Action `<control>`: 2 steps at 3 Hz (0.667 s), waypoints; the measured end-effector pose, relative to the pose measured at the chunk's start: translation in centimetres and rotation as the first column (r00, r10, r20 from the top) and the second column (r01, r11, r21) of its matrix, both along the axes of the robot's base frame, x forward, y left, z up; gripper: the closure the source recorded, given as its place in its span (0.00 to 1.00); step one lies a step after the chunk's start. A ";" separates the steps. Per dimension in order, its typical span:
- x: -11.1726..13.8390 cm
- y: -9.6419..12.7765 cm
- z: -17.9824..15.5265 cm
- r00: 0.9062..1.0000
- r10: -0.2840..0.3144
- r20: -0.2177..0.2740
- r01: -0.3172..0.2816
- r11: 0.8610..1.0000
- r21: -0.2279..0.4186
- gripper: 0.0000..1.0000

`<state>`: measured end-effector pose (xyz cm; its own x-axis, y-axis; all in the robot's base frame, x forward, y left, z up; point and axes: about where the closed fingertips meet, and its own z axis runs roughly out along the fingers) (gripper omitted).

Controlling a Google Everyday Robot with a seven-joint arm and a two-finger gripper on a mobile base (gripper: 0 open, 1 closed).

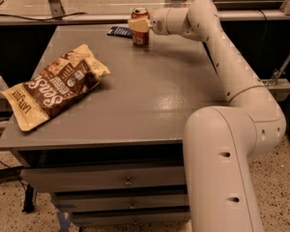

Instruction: Move coke can near rxbar blueberry

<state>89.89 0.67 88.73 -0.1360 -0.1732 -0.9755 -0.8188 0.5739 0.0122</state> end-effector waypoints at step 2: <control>0.1 -0.8 -0.1 1.000 -0.012 -0.012 0.011 1.000 -0.017 0.13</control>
Offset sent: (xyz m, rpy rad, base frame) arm 0.0035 -0.0254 -0.0050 -0.0393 0.0394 -0.0300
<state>89.98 -0.15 88.61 -0.1502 -0.1881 -0.9706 -0.8120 0.5835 0.0126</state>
